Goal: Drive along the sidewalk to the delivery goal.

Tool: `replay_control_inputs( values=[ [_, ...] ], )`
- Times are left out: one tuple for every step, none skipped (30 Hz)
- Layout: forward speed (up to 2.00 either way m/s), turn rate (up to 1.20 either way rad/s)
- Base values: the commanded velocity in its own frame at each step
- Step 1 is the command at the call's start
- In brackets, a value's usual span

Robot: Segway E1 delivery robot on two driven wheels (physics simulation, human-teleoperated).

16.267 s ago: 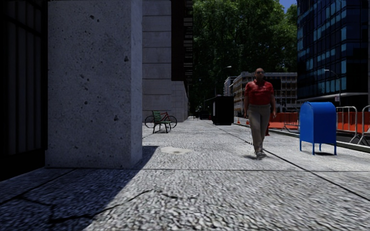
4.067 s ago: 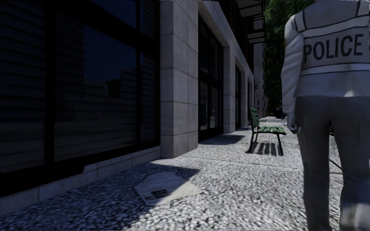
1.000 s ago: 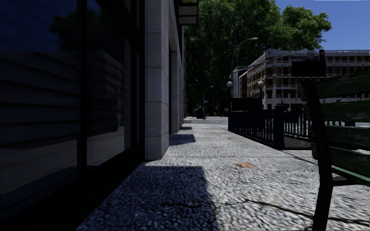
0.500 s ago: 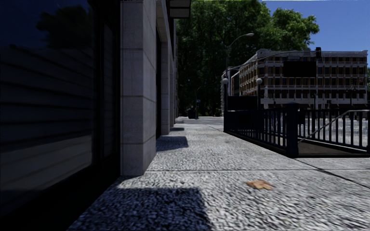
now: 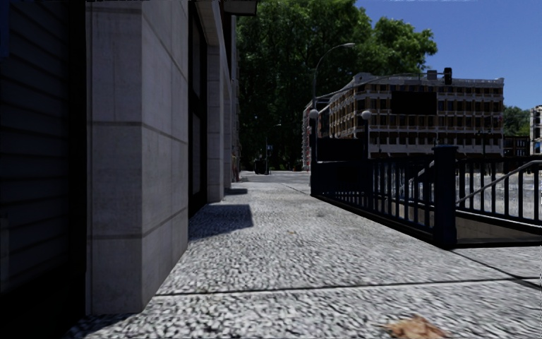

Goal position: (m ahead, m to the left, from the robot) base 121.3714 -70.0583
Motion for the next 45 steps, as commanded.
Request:
replay_control_inputs(
  values=[
    [1.77,-0.3],
    [1.77,-0.3],
    [1.77,-0.3],
    [1.77,-0.3],
    [1.77,-0.3],
    [1.77,-0.3],
    [1.78,-0.3],
    [1.79,-0.3],
    [1.79,-0.3],
    [2.0,-0.23],
    [2.0,-0.06],
    [2.0,0.0],
    [2.0,0.0],
    [2.0,0.0],
    [2.0,0.0],
    [2.0,0.0],
    [2.0,0.0],
    [2.0,0.0],
    [2.0,0.0],
    [2.0,0.0],
    [2.0,0.0],
    [2.0,0.0],
    [2.0,0.0],
    [2.0,0.02],
    [2.0,0.02],
    [2.0,0.13],
    [2.0,0.2],
    [2.0,0.22],
    [2.0,0.22],
    [2.0,0.23],
    [2.0,0.21],
    [2.0,0.2],
    [2.0,0.2],
    [2.0,0.2],
    [2.0,0.2],
    [2.0,0.2],
    [2.0,0.22],
    [2.0,0.22],
    [2.0,0.32],
    [2.0,0.38],
    [2.0,0.41],
    [2.0,0.42],
    [2.0,0.42],
    [2.0,0.34],
    [2.0,0.23]
  ],
)
